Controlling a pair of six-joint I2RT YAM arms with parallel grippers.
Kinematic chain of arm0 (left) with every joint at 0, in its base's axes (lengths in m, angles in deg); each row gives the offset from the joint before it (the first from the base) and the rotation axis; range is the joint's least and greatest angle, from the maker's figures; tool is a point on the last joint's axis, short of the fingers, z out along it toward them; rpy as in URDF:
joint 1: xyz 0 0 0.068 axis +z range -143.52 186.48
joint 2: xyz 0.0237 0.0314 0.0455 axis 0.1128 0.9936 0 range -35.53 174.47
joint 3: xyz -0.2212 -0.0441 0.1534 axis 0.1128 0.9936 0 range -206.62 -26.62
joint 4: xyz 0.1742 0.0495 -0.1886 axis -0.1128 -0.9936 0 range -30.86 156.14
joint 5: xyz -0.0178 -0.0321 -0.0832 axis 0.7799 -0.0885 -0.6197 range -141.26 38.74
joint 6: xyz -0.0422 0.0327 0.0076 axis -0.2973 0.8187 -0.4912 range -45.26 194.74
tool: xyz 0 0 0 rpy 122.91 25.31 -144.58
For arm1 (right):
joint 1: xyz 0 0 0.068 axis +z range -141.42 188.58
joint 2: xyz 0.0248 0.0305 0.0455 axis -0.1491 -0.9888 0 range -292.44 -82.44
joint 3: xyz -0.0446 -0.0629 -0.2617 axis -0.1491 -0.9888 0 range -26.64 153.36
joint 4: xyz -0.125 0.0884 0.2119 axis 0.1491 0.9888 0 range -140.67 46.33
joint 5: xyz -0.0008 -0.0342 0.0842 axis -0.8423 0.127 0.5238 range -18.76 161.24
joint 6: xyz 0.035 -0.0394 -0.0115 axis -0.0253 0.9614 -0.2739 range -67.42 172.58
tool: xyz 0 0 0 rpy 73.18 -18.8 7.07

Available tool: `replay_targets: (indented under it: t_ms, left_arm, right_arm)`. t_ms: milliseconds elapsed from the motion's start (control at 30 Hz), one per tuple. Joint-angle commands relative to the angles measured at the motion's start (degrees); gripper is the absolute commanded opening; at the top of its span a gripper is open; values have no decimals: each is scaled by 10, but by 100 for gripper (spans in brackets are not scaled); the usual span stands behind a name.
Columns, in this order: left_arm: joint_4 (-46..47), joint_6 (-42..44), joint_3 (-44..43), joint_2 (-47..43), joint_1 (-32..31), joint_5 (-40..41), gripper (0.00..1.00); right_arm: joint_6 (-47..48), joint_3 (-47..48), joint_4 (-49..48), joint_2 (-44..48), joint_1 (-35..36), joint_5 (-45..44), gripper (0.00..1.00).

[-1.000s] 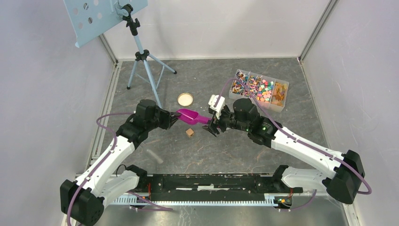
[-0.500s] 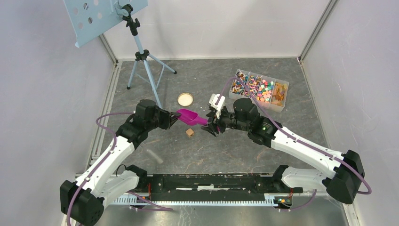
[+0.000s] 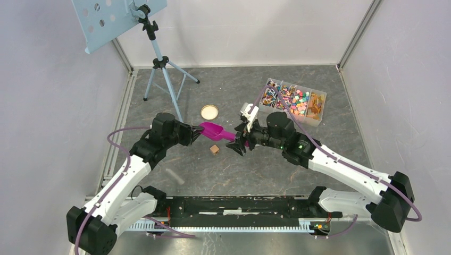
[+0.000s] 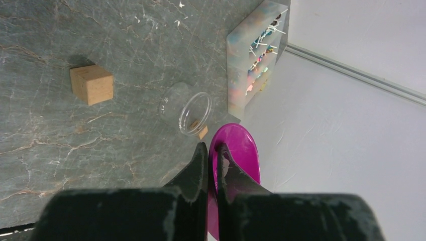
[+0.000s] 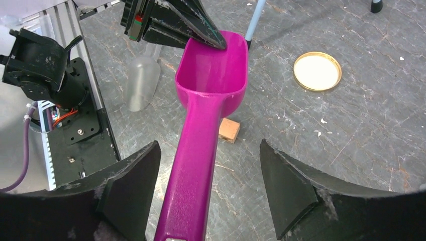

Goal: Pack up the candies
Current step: Adjust the spatula.

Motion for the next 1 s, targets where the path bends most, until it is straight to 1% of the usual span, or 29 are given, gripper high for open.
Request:
replay_targets:
  t_ms: [0,100,233,300,433,500,600,633,767,900,967]
  left_arm:
    - [16,-10,5,-21,-1,14,2]
    - [19,-15,6,-22,-1,15,2]
    - [22,-16,6,-21,-1,16,2]
    - [21,-16,6,-21,-2,18,2]
    - [5,-19,2,-23,-2,30,2]
    - [5,-25,1,-23,-1,37,2]
    - [6,-28,-2,-20,-1,41,2]
    - [8,-29,-2,-19,-1,41,2]
    - [9,-32,-2,-15,-1,43,2]
    - [13,-36,1,-15,-1,42,2]
    - [12,-37,1,-14,-1,43,2]
  right_arm:
    - [-14,-12,-24,38,3,-5,80]
    - [-12,-11,-23,41,3,-2,81]
    - [-19,-14,-24,40,3,-5,78]
    - [-25,-15,-34,39,4,-13,74]
    - [-37,-5,-31,24,7,-24,60]
    - [-39,-5,-28,20,13,-52,56]
    - [-33,3,-6,11,21,-83,62]
    - [-31,6,-1,6,23,-87,62]
    - [-31,11,-1,-3,30,-91,58]
    - [-30,13,-2,-14,40,-102,60]
    - [-30,10,-9,-19,42,-102,59]
